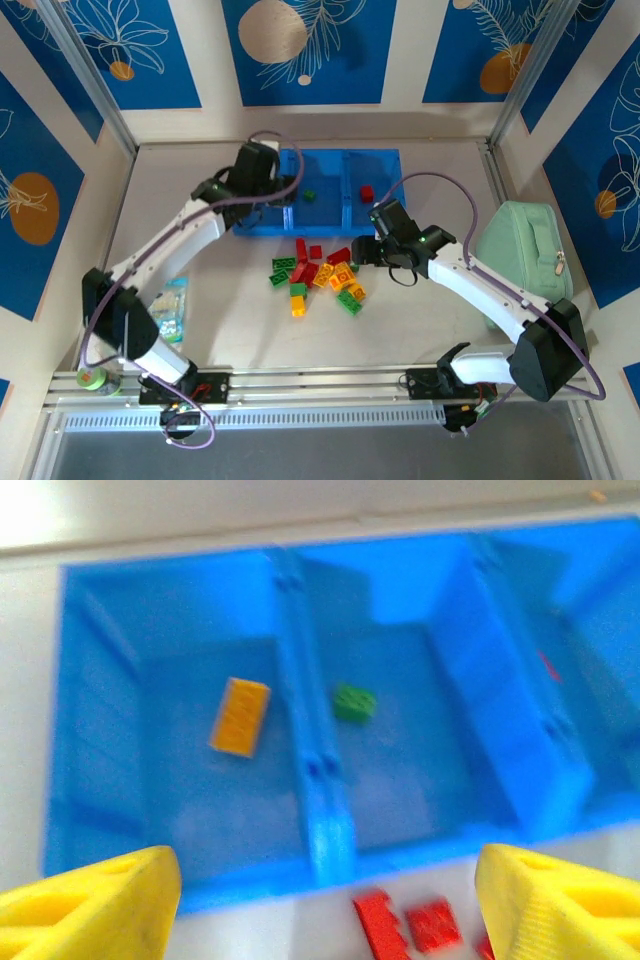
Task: Sort the legos into containers by color
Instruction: Place the lego in the container, then pick up the lego from the middle-left of the table.
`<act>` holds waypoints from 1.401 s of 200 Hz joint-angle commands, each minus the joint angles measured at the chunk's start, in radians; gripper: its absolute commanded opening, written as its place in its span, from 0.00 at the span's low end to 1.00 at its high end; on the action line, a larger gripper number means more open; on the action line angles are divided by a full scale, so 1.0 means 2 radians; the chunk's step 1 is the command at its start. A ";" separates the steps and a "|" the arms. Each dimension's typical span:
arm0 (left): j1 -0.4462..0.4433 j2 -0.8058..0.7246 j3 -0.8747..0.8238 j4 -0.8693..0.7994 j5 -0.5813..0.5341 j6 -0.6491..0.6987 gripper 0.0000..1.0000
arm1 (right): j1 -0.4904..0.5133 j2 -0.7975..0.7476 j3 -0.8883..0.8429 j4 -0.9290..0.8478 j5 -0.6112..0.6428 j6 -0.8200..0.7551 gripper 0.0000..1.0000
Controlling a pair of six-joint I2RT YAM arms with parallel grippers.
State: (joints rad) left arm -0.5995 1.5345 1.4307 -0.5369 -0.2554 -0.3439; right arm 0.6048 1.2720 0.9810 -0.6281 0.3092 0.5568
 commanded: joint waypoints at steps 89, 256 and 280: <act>-0.158 -0.037 -0.220 -0.013 0.011 -0.185 0.75 | 0.003 0.015 0.001 0.011 -0.020 0.005 0.63; -0.212 0.056 -0.252 0.019 0.018 -0.255 0.54 | 0.001 -0.008 -0.038 0.023 -0.010 0.012 0.62; -0.216 0.060 -0.252 0.017 0.017 -0.255 0.45 | 0.000 -0.012 -0.042 0.025 -0.009 0.014 0.62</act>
State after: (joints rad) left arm -1.0142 1.6424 0.9337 -0.5034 -0.2321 -0.8394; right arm 0.6048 1.2827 0.9165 -0.5888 0.2951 0.5697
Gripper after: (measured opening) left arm 0.498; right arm 0.620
